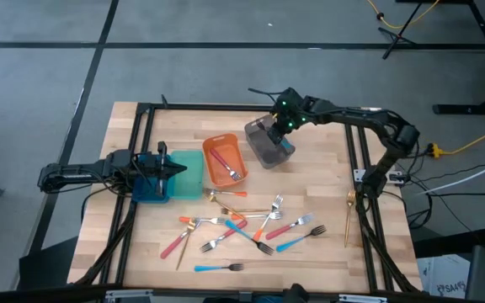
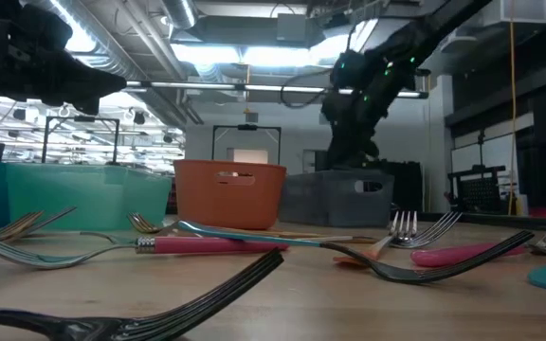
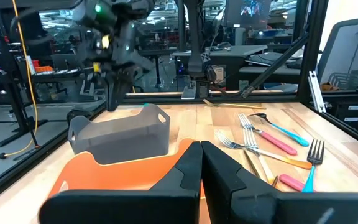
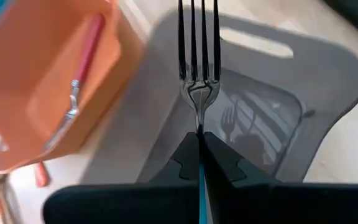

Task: Sort silverware by color (type)
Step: Put the blue fork into the black bin

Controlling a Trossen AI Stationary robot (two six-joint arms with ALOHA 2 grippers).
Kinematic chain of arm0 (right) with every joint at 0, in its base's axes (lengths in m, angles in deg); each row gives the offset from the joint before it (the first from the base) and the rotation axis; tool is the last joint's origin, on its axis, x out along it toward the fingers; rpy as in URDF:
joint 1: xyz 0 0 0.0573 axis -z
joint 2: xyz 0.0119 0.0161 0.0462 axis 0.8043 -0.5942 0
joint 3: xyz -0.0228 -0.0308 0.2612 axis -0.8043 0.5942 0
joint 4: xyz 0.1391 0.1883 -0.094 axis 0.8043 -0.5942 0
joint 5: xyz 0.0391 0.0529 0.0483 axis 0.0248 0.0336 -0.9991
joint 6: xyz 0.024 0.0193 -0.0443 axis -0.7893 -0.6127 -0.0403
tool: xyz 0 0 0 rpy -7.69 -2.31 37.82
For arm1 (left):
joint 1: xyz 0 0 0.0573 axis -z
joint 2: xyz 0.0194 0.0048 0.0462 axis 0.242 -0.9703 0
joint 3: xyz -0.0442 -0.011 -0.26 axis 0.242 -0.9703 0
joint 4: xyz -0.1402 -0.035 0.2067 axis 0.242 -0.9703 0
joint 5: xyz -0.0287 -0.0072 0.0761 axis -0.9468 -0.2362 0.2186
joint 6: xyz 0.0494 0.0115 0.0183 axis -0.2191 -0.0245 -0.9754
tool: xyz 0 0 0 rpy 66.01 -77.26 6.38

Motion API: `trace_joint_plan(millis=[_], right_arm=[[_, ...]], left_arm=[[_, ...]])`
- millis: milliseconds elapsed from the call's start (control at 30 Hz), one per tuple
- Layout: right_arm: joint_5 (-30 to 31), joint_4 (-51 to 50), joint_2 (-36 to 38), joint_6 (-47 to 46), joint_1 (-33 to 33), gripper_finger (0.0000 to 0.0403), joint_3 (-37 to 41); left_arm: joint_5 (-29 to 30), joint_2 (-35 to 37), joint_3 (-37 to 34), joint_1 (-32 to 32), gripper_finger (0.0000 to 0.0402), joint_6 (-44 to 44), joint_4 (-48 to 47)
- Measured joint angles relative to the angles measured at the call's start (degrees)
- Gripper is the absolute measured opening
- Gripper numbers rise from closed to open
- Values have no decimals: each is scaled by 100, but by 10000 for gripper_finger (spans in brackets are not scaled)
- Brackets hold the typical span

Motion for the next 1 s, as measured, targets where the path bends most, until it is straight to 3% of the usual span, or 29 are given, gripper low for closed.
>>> trace_joint_plan(millis=[267, 1000], right_arm=[[-2, 153, -461, 271, 18, 1, 0], [-2, 134, -464, 273, 15, 1, -2]], left_arm=[[0, 0, 0, 2, 2, 0, 0], [2, 0, 0, 0, 2, 0, 2]])
